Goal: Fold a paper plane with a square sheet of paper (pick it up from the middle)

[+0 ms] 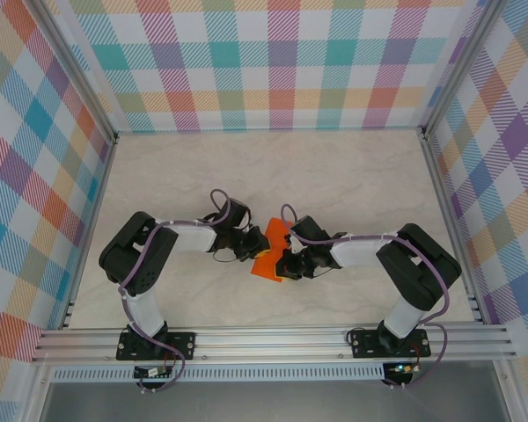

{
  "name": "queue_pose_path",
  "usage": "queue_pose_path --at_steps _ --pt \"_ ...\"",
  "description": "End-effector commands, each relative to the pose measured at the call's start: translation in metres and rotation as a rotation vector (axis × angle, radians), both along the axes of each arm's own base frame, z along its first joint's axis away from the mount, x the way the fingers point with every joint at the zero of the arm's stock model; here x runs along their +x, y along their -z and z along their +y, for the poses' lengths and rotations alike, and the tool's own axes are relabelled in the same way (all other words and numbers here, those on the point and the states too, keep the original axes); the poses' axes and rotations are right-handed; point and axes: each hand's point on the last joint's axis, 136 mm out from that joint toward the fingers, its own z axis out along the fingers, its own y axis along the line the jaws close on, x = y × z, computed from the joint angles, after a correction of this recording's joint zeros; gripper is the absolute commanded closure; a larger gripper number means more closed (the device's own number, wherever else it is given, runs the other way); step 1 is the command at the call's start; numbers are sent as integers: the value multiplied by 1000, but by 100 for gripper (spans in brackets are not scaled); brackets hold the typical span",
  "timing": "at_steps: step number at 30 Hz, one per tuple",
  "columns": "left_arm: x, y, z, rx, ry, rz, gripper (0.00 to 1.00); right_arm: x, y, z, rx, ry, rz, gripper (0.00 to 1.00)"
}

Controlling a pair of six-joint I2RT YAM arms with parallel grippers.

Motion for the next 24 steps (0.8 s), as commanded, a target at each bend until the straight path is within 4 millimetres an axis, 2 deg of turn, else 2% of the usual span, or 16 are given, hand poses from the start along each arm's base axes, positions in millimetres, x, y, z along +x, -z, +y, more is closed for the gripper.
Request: queue_pose_path --at_steps 1,9,15,19,24 --pt "32 13 31 118 -103 -59 88 -33 41 -43 -217 -1 122 98" --pt "45 6 34 102 -113 -68 88 -33 37 -41 -204 -12 114 97" --pt "47 -28 27 49 -97 -120 86 -29 32 -35 -177 -21 98 96" --pt "36 -51 24 12 -59 -156 85 -24 27 -30 -164 -25 87 96" --pt "10 -54 14 -22 19 -154 86 -21 23 -26 -156 -26 77 95"
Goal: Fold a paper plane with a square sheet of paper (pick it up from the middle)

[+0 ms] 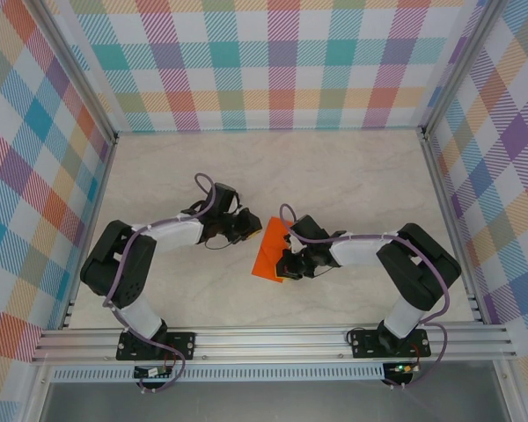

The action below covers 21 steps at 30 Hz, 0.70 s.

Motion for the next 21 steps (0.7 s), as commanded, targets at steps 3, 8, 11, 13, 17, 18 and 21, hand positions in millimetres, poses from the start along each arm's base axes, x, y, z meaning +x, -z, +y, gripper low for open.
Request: queue_pose_path --at_steps 3,8,11,13,17,18,21 --pt "-33 12 -13 -30 116 29 86 -19 23 -24 -135 -6 76 95" --pt "-42 33 -28 -47 164 66 87 -17 20 -21 -125 -2 70 94" --pt "-44 43 -29 -17 174 82 87 -15 18 -19 -121 -1 68 94" --pt "-43 49 -25 9 164 90 87 -14 17 -18 -121 -2 66 94" --pt "-45 61 -17 68 150 107 88 -11 12 -14 -106 -1 62 94" --pt "-45 64 -16 80 150 111 88 -9 8 -12 -95 -1 57 94" --pt "-48 75 -9 128 146 136 88 0 -6 -1 -53 3 32 92"
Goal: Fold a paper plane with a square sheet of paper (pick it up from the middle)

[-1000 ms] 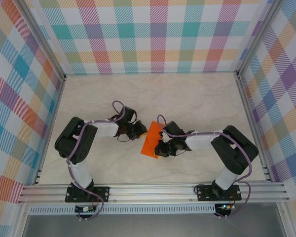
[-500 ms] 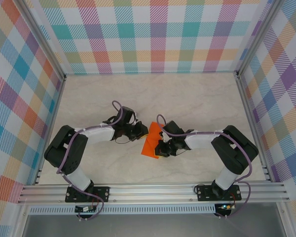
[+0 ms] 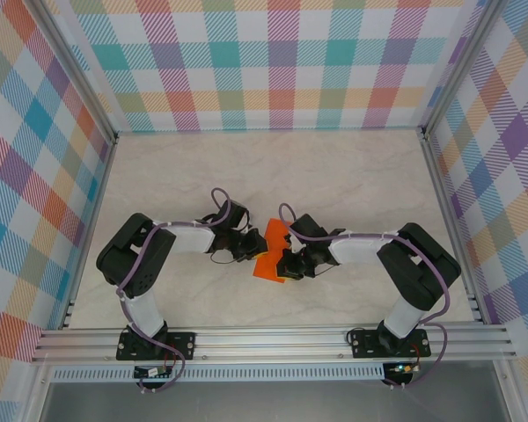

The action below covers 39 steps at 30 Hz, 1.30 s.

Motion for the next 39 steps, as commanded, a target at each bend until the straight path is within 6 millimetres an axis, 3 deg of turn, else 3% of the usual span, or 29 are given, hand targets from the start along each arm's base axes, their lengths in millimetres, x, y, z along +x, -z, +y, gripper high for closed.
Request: queue_pose_path --at_steps 1,8,14,20,29,39 --pt "-6 20 11 96 8 25 88 3 -9 6 -2 -5 4 91" --pt "-13 30 19 144 19 53 89 25 -23 29 38 -1 -16 90" --pt "-14 30 20 146 20 52 89 36 -2 31 1 15 5 90" --pt "-13 35 23 171 5 61 90 21 15 22 -14 12 60 89" --pt "-16 41 27 189 -6 74 90 1 0 12 29 -5 69 86" --pt "-15 42 27 186 -11 76 91 -32 9 -14 28 -4 106 84"
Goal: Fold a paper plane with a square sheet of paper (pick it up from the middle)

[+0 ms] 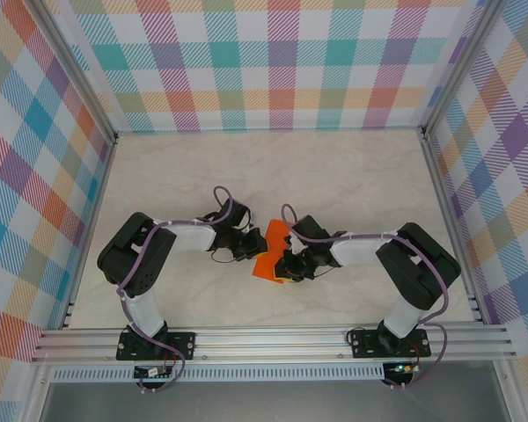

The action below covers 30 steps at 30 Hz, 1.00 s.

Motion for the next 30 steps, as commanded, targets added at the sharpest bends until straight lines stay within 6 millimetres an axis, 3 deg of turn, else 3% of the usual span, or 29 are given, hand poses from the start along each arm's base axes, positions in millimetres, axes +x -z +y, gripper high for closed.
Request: queue_pose_path --at_steps 1,4,7,12,14,20,25,30 --pt "-16 40 25 155 -39 86 91 -26 8 -18 -42 -9 72 84" --pt "-15 39 25 152 -38 83 91 -30 4 -23 -45 -22 60 83" --pt "-15 35 22 134 -37 81 90 -21 -6 -23 -51 -13 12 82" --pt "-11 21 15 93 -33 60 90 23 -26 -28 -61 109 -78 71" --pt "-8 17 13 84 -38 53 90 39 -28 -30 -71 162 -79 62" --pt "-4 11 10 75 -41 46 90 66 -21 -30 -87 234 -59 56" --pt "-4 11 10 75 -41 47 89 72 -10 -35 -118 277 -31 53" --pt "-4 10 8 73 -33 47 89 75 -8 -26 -65 264 -30 55"
